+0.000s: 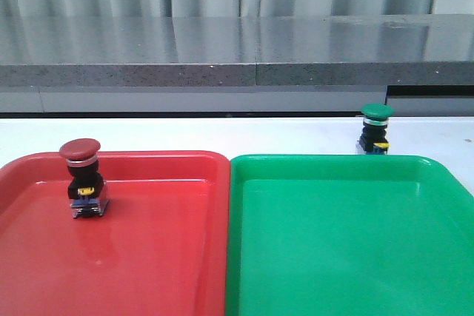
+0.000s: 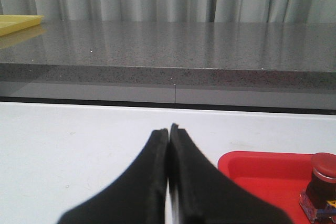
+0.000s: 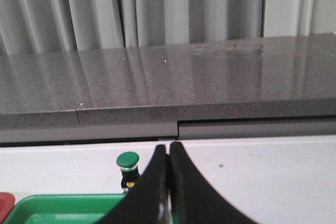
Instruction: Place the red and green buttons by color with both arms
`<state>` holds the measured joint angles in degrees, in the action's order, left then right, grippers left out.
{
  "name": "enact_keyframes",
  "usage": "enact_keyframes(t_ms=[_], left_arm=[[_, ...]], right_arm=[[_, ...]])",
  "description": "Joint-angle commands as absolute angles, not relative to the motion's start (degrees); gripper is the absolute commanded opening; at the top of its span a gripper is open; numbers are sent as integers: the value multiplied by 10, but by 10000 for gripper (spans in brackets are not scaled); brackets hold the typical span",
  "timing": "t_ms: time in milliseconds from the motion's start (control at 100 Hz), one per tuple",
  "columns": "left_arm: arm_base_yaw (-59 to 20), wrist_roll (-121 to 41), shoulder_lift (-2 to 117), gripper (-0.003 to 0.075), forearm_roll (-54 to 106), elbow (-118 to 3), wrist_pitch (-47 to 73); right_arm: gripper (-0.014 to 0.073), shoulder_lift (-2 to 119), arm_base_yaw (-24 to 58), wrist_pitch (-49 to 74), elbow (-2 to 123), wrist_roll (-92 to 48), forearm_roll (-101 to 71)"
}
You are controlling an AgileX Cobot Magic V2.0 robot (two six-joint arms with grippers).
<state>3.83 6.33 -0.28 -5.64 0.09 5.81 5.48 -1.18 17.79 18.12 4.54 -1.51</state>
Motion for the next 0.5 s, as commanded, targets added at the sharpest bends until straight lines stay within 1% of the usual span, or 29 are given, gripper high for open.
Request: enact_keyframes(t_ms=[0, 150, 270, 490], left_arm=[[40, 67, -20, -19, -56, 24, 13], [40, 67, -20, -19, -56, 24, 13], [40, 67, -20, -19, -56, 24, 13], [40, 67, -20, -19, -56, 24, 13]], right_arm=[[-66, 119, -13, 217, 261, 45, -16], [-66, 228, -13, 355, 377, 37, -16], [-66, 307, -13, 424, 443, 31, -17], [-66, 390, -13, 434, 468, 32, -18]])
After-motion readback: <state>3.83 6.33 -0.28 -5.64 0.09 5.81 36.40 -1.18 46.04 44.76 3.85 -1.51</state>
